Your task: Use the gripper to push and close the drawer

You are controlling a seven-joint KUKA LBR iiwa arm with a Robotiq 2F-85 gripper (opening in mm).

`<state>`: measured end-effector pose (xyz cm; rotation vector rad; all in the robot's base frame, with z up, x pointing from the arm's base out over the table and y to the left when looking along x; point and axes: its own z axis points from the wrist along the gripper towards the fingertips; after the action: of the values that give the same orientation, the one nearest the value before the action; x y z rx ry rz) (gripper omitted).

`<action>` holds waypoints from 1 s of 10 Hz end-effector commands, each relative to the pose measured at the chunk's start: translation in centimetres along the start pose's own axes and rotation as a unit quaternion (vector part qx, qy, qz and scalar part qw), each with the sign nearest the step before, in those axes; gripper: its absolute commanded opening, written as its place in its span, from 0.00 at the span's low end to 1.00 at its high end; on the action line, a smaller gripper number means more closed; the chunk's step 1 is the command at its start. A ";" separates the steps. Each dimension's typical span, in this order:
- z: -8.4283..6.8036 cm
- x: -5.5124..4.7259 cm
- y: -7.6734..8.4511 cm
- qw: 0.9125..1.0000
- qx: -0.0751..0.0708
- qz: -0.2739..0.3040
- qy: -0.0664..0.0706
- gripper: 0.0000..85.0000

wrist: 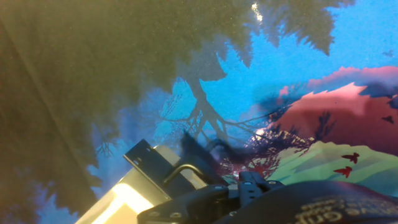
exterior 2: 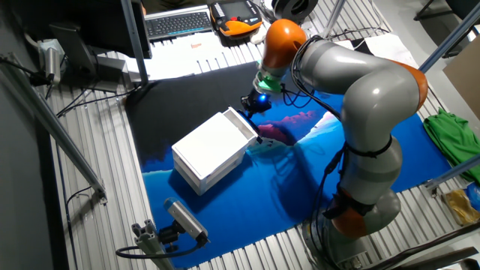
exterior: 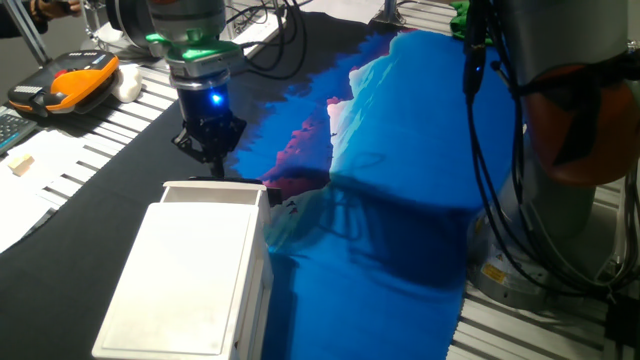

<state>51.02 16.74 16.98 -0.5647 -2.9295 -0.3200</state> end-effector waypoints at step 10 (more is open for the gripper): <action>0.5 1.3 2.5 1.000 -0.018 0.022 0.005 0.00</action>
<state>50.78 19.68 17.18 -0.6306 -2.9029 -0.3707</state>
